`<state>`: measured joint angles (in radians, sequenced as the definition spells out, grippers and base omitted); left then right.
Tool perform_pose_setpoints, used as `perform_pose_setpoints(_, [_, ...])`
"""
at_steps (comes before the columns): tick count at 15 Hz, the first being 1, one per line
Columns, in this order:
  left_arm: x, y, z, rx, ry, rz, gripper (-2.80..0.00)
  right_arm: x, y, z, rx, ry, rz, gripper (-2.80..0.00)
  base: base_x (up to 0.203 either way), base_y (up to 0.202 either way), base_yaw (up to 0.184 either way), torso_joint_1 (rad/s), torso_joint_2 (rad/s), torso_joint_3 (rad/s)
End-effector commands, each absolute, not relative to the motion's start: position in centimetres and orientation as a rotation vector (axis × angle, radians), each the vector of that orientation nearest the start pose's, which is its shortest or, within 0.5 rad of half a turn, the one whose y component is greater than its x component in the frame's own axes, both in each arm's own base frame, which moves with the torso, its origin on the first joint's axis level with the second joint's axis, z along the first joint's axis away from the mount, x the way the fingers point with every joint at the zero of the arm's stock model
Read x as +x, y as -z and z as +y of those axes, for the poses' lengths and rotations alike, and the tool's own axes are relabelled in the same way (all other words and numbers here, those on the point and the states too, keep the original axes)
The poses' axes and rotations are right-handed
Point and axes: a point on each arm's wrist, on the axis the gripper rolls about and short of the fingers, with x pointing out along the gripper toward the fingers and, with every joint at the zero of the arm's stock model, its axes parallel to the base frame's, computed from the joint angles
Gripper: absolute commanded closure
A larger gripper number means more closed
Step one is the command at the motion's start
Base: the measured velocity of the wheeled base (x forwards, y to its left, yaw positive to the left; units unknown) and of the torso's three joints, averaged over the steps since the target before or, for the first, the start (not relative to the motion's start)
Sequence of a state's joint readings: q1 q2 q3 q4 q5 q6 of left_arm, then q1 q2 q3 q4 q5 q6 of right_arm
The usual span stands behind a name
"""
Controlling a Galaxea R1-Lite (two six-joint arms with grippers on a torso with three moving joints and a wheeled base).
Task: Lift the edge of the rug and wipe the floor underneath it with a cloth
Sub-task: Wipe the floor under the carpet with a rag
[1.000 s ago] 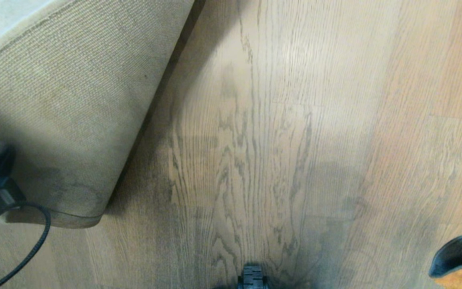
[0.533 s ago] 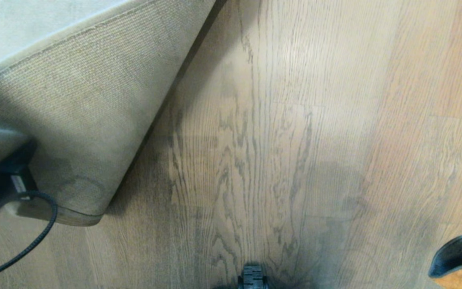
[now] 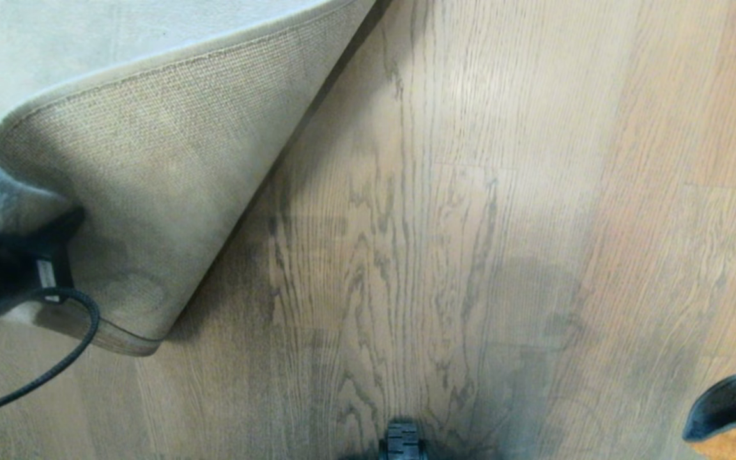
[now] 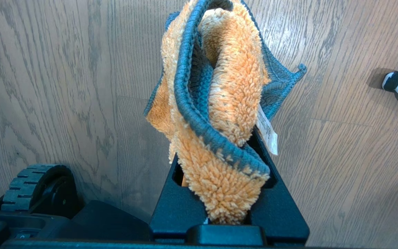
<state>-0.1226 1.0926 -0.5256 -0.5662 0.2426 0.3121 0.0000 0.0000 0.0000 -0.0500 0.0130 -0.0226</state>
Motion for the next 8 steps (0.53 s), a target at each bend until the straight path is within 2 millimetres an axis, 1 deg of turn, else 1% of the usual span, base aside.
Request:
perform_pose_setpoints(1, [15.9,-24.3,-1.4,0.347,-0.127,0.019,0.0,-2.3,-8.1,0.0,-0.023,-0.013,-0.049,0.0,0.0,0.0,0.0,0.0,0.0,0.0])
perform_pose_setpoints(6, [16.0,-25.0,-0.2,0.397,-0.221,-0.026,0.0,-2.3,-8.1,0.0,-0.023,-0.013,-0.049,0.0,0.0,0.0,0.0,0.0,0.0,0.0])
perform_pose_setpoints(8, [16.0,-25.4,-0.1,0.414,-0.231,-0.037,0.0,-2.3,-8.1,0.0,-0.023,-0.013,-0.049,0.0,0.0,0.0,0.0,0.0,0.0,0.0])
